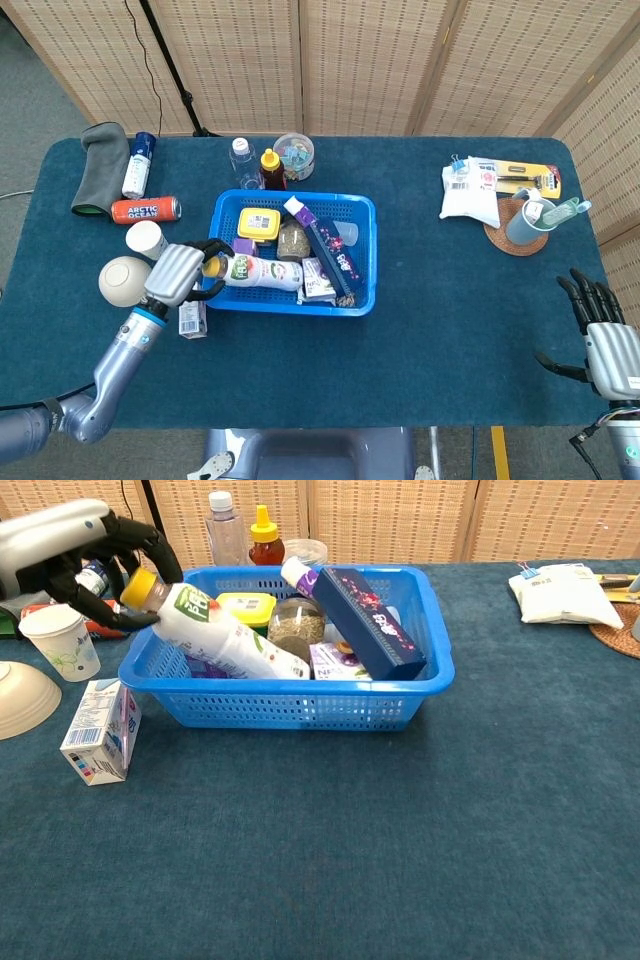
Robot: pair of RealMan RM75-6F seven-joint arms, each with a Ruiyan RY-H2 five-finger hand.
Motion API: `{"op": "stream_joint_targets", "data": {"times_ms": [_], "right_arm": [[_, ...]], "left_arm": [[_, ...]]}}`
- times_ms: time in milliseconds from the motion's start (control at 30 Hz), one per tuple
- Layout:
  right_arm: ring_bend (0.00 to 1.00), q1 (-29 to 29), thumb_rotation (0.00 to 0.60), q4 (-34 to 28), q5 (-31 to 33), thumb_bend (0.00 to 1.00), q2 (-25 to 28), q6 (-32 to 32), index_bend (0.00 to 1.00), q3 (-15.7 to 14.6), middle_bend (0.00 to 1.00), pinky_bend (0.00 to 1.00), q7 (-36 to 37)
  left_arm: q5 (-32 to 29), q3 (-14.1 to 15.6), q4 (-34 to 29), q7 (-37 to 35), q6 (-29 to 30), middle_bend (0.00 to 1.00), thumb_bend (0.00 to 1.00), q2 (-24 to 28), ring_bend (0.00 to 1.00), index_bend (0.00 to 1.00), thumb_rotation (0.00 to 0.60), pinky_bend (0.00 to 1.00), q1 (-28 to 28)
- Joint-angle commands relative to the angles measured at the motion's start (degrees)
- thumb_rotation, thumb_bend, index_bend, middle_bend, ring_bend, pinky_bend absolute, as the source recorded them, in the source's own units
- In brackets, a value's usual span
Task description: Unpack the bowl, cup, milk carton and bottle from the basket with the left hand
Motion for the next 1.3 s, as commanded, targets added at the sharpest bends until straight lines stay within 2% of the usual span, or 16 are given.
{"op": "stream_joint_targets", "data": {"times_ms": [33,433,833,1133,1200,1300], "right_arm": [[0.00,0.0,0.600,0.0,-0.1,0.00,0.0,0.0,0.00,-0.1,0.00,0.00,0.1],[0.00,-0.2,0.600,-0.2,-0.3,0.00,0.4,0.5,0.00,-0.1,0.00,0.00,0.8],[0.00,-0.4,0.600,-0.4,-0.9,0.00,0.5,1.0,0.00,-0.2,0.00,0.00,0.9],[0.00,-0.5,0.600,-0.7,-1.5,0.00,0.5,1.0,0.00,-0.5,0.00,0.00,0.5],[0.00,-0.4,0.600,-0.8,-1.8,0.00,0.3,0.8,0.00,-0.8,0.00,0.00,0.0],[0.00,-0.3,0.600,-0.9,-1.7,0.00,0.2,0.6,0.00,-0.8,0.00,0.00,-0.4]], "left_arm": [[1.5,-1.3,-1.9,-1.7,2.3,0.53,0.49,1.4,0.52,0.70,0.600,0.47,0.6],[2.7,-4.6,-10.0,-1.9,7.5,0.54,0.49,7.5,0.53,0.72,0.600,0.47,2.1],[1.6,-8.2,-17.4,-4.7,12.6,0.54,0.49,18.7,0.53,0.72,0.600,0.47,6.4],[-0.7,-7.2,-15.1,-7.1,10.9,0.54,0.48,20.3,0.53,0.72,0.600,0.47,7.7],[-2.6,-5.7,-11.4,-7.9,7.8,0.54,0.48,18.2,0.53,0.72,0.600,0.47,7.1],[-3.2,-5.0,-6.9,-8.9,6.1,0.54,0.48,15.1,0.53,0.71,0.600,0.47,6.1]]}}
